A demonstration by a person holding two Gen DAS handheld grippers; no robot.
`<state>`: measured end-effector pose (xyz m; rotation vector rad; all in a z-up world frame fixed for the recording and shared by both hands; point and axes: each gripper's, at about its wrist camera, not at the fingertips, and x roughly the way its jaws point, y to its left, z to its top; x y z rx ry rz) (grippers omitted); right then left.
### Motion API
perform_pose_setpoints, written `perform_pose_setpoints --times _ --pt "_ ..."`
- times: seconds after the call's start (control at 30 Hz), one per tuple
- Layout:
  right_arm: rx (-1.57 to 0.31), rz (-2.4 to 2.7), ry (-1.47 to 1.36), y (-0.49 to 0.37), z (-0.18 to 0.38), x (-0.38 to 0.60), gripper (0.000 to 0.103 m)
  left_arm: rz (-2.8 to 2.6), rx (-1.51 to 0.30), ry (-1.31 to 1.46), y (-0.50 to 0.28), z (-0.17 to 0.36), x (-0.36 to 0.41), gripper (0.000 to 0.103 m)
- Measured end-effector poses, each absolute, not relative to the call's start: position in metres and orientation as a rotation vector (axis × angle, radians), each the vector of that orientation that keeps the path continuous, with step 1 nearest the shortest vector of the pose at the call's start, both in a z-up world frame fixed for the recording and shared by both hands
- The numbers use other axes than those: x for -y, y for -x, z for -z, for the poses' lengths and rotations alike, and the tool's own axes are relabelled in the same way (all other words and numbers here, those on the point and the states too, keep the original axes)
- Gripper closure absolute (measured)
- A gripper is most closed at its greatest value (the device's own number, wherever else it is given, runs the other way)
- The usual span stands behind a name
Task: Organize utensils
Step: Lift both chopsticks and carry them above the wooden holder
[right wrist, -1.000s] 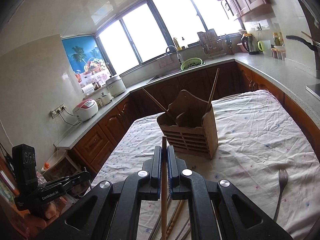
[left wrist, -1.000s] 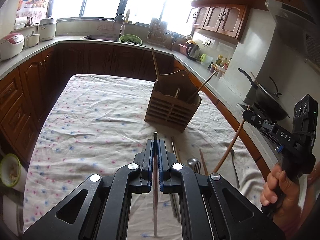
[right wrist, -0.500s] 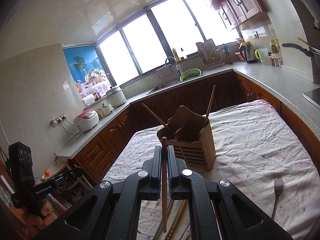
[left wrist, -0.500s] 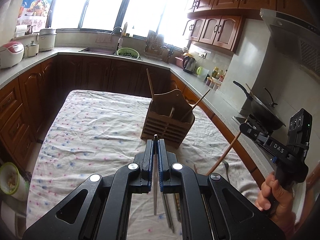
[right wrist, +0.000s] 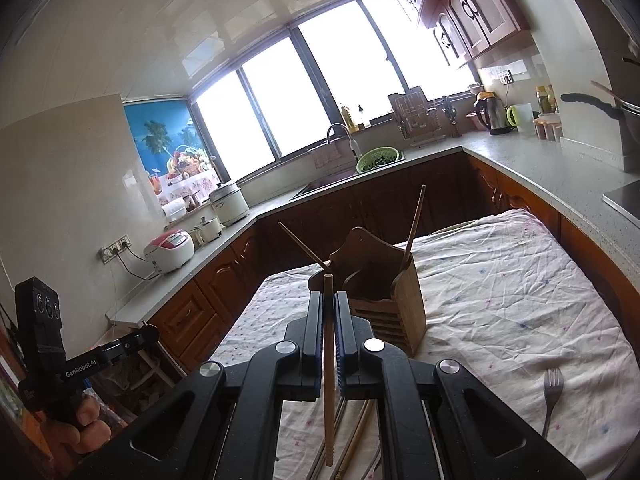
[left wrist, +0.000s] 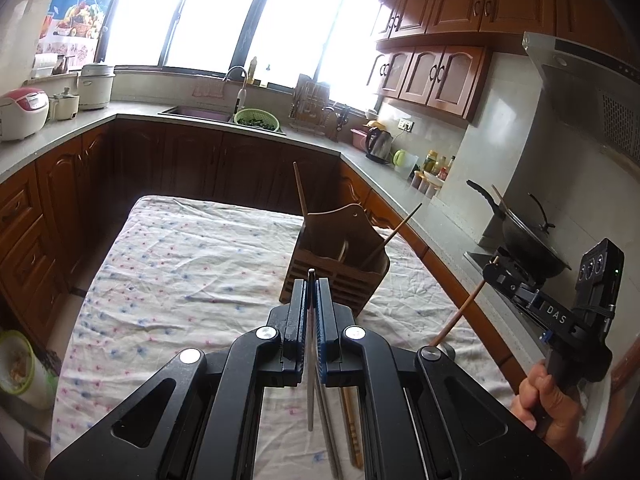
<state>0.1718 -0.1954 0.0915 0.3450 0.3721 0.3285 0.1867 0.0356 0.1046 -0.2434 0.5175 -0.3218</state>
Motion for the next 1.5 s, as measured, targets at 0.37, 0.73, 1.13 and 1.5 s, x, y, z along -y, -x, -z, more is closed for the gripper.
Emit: perform_pose_setpoints --times 0.37,0.73,1.13,1.5 --pt "-0.267 -0.292 -0.345 -0.192 -0.118 0.208 0.098 0.325 -0.411 0.26 -0.223 -0.138 -0.031 0.1" --pt "-0.143 -0.224 -0.329 -0.236 -0.157 0.22 0.098 0.326 -0.274 0.26 -0.276 -0.181 -0.022 0.1" --pt "-0.086 -0.159 -0.326 -0.291 -0.15 0.225 0.098 0.28 -0.22 0.28 -0.353 -0.17 0.002 0.1" --pt "-0.165 -0.118 -0.331 -0.316 -0.093 0.222 0.098 0.222 -0.337 0.323 -0.391 -0.102 0.011 0.1"
